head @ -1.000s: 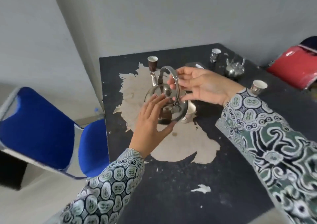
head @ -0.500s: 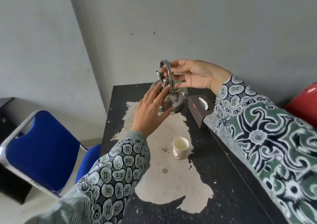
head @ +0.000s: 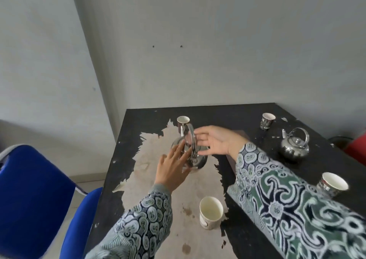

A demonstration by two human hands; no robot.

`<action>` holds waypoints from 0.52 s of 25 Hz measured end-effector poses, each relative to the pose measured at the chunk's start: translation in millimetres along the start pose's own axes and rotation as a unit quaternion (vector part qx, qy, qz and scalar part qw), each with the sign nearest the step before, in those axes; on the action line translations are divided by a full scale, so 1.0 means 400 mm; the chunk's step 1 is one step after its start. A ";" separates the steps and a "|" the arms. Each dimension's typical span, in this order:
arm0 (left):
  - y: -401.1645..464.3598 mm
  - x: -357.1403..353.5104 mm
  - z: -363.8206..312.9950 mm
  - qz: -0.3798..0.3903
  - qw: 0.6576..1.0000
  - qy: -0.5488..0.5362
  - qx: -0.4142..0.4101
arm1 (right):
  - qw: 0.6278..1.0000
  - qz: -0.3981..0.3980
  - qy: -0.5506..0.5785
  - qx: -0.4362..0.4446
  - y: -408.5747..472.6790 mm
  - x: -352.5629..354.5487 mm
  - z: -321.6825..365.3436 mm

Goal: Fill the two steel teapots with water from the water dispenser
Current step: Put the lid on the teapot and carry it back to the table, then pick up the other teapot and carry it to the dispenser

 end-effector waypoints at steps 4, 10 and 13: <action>0.038 -0.141 0.042 0.031 0.999 -0.019 0.008 | 0.999 0.009 0.012 -0.039 0.132 0.043 -0.101; 0.058 -0.307 0.098 0.075 0.996 -0.014 0.044 | 0.997 0.015 0.001 -0.072 0.273 0.088 -0.227; 0.061 -0.344 0.108 0.064 0.996 -0.036 0.051 | 0.999 0.015 0.008 -0.043 0.302 0.106 -0.254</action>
Point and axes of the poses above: each hand's wrist, its own y-axis towards the middle knuckle, its own x-axis out of the back of the hand, z = x × y, the point moved 4 cm from there along y, towards the middle knuckle, and after that the axes turned 8 degrees about -y, right-handed, at the moved point
